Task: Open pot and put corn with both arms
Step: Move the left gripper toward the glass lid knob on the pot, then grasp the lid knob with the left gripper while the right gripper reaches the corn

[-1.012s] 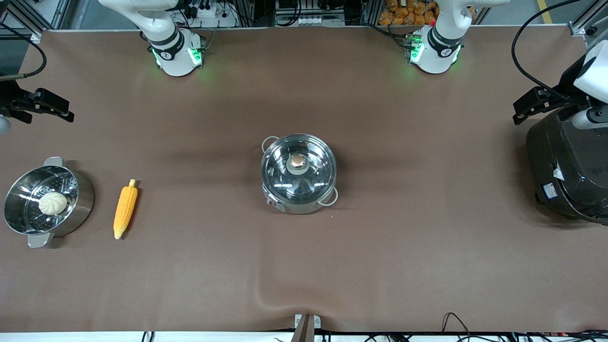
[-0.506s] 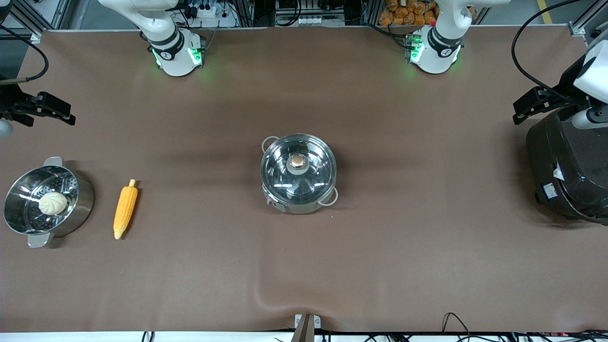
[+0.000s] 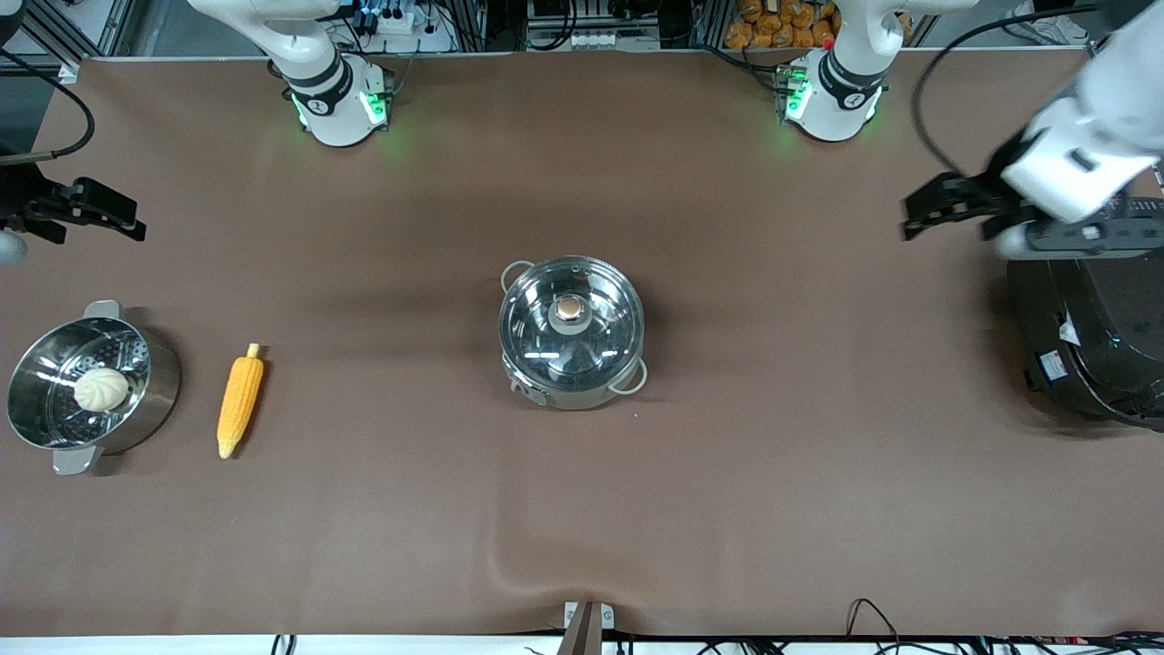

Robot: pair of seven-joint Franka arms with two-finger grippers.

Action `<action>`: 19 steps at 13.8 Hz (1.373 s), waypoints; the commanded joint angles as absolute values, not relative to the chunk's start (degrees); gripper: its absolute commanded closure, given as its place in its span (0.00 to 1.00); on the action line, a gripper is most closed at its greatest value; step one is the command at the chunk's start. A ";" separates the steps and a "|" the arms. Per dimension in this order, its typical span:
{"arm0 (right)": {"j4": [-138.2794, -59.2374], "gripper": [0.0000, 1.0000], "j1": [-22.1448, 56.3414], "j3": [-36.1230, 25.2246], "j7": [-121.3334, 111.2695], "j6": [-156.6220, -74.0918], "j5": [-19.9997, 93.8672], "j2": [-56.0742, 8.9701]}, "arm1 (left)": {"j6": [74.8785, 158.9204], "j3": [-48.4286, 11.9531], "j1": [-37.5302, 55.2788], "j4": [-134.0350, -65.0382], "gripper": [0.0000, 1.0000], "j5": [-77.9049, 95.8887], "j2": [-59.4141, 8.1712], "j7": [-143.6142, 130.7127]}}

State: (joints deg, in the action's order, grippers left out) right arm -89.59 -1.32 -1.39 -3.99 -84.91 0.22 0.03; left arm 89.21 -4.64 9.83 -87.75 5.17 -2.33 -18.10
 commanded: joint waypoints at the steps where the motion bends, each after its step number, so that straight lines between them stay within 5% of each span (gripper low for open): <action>1: -88.77 0.00 -1.05 -1.49 -4.57 -84.81 -0.18 -0.35 | 92.71 -7.38 14.92 -86.48 0.00 5.45 -5.88 -28.71; 5: -88.77 0.00 -0.97 -1.49 -4.57 -84.81 -0.18 -0.44 | 99.65 -7.38 25.81 -85.79 0.00 4.32 -11.93 -43.46; 8: -88.94 0.00 -0.70 -1.49 -4.48 -86.04 -0.09 -1.66 | 100.63 -7.12 34.25 -77.11 0.00 -1.29 -22.55 -56.73; 19: -88.95 0.00 -3.52 -1.67 -7.91 -102.64 0.35 -25.82 | 111.26 -0.44 47.37 -68.91 0.02 -3.16 -39.10 -66.53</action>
State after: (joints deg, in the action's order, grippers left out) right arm -90.53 -2.97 -2.02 -6.97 -101.89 0.22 -23.12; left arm 111.22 -1.74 45.80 -73.00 -2.02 -36.02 -64.63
